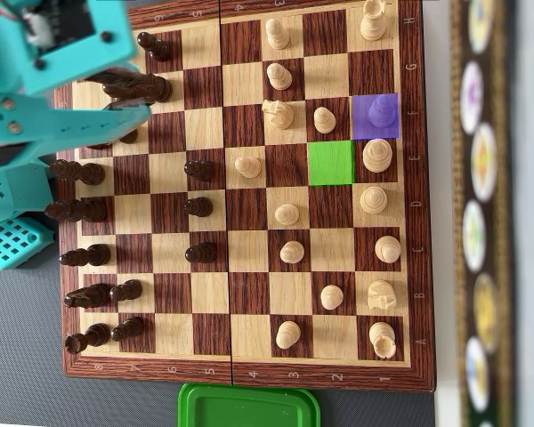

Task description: Play chess

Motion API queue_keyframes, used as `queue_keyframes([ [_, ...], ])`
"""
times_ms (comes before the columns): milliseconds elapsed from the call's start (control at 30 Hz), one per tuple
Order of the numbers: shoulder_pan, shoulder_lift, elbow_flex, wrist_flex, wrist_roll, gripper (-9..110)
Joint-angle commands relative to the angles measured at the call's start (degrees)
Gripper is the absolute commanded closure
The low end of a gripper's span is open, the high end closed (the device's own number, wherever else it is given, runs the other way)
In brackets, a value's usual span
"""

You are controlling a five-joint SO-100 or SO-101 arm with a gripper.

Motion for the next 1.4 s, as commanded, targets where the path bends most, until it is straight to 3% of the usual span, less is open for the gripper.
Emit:
queue_keyframes([
  [0, 0.4, -4.7, -5.6, 0.1, 0.4, 92],
  [533, 2.3, -31.1, -24.5, 0.1, 0.2, 92],
  [1367, 3.2, -50.0, -41.9, 0.2, -3.2, 85],
])
